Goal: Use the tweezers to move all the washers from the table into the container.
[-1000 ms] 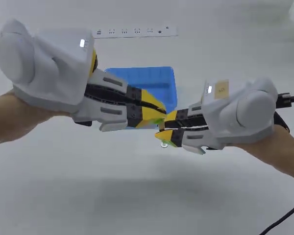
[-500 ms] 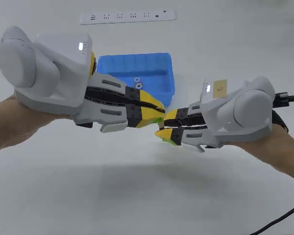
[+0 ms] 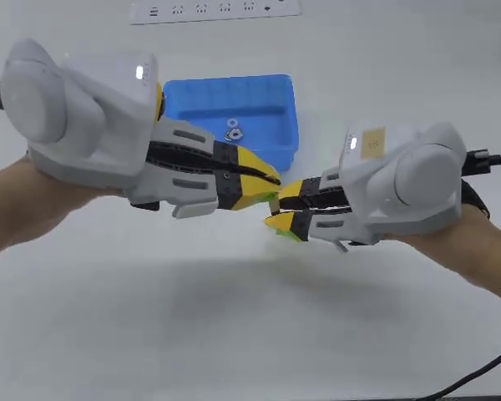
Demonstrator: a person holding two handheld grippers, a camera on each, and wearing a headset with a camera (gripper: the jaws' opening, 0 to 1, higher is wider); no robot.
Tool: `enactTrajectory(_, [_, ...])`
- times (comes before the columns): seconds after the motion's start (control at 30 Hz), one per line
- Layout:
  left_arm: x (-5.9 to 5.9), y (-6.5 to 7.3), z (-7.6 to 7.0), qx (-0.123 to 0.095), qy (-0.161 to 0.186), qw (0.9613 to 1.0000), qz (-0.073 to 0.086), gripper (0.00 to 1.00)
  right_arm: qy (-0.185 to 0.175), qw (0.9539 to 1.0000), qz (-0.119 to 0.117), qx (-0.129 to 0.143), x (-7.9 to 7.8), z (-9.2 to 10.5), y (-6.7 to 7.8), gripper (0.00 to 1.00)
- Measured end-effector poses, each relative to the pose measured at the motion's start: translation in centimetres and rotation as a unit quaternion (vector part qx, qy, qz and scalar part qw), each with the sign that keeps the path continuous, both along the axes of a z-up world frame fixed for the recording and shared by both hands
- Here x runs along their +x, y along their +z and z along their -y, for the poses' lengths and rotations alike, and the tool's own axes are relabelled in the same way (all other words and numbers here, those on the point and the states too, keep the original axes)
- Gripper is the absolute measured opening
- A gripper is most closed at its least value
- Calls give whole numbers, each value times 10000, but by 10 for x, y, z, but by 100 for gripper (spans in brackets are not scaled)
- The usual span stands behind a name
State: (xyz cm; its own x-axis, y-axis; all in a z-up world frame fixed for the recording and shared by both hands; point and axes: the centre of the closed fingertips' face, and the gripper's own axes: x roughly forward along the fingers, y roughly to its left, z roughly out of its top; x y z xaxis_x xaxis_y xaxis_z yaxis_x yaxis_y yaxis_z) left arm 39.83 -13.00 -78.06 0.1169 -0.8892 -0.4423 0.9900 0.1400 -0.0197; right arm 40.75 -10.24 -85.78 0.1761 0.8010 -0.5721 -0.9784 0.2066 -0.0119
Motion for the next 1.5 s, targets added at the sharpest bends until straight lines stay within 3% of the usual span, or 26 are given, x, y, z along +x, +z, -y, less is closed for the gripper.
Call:
enactTrajectory(0.3, [0,-1,1,0,-5,10000,-72,6,-41,9999,-110,33,1,-1,-1,12])
enactTrajectory(0.63, [0,1,1,16,1,10000,-48,6,-23,9999,-93,39,-1,-2,1,12])
enactTrajectory(1.17, [3,-3,3,-12,5,9998,-176,6,-41,9999,-143,21,0,0,-4,12])
enactTrajectory(1.5, [2,-3,3,25,-16,9998,-178,6,-43,9998,-170,-23,-3,0,-3,11])
